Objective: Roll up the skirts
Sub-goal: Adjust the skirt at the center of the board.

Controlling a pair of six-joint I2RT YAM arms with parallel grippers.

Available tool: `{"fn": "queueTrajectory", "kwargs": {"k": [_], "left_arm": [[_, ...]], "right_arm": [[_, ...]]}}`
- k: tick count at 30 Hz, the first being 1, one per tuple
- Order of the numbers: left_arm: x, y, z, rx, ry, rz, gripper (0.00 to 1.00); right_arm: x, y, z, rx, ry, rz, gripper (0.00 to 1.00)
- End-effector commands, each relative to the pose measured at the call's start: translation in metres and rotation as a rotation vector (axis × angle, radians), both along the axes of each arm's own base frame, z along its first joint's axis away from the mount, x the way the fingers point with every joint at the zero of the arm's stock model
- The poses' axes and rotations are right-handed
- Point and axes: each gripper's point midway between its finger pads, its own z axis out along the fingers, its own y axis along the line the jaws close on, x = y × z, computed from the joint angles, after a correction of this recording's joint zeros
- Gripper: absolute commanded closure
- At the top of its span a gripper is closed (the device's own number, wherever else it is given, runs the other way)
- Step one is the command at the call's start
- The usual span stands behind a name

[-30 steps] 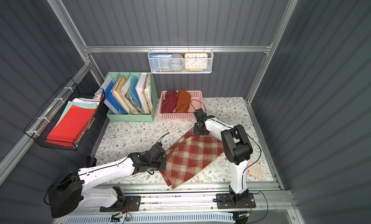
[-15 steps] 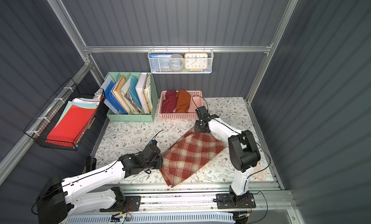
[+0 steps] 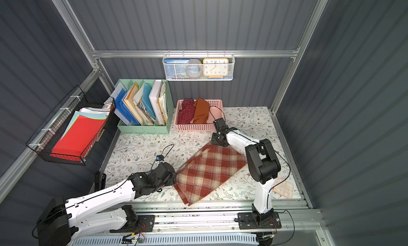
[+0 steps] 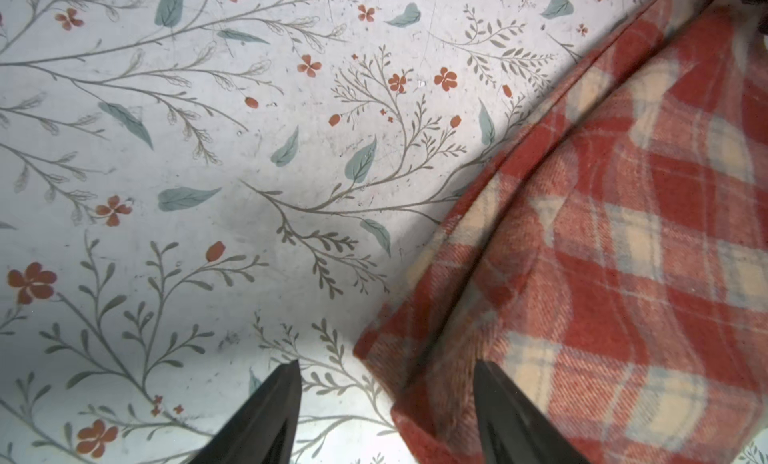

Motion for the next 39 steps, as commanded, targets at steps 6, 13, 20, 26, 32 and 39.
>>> {"fn": "queueTrajectory", "kwargs": {"k": [6,13,20,26,32,39], "left_arm": [[0.026,-0.062,0.064,-0.095,-0.091,-0.218,0.89],[0.036,-0.111,0.025,-0.102,0.012,-0.362,1.0],[0.036,-0.115,-0.03,-0.042,0.108,-0.376,1.0],[0.048,-0.052,-0.062,0.087,0.13,-0.147,1.0],[0.048,-0.02,-0.085,0.046,0.199,-0.042,1.0],[0.038,-0.019,-0.099,0.029,0.228,-0.045,1.0]], "right_arm": [[-0.048,0.002,0.027,0.027,-0.02,0.017,0.62],[-0.087,-0.012,-0.049,-0.038,0.176,-0.024,1.0],[-0.08,-0.011,-0.091,-0.058,0.269,-0.043,1.0],[-0.063,-0.005,-0.086,-0.057,0.261,-0.034,1.0],[-0.044,-0.015,-0.082,-0.078,0.243,-0.053,1.0],[-0.02,-0.014,-0.086,-0.109,0.243,-0.04,1.0]]}}
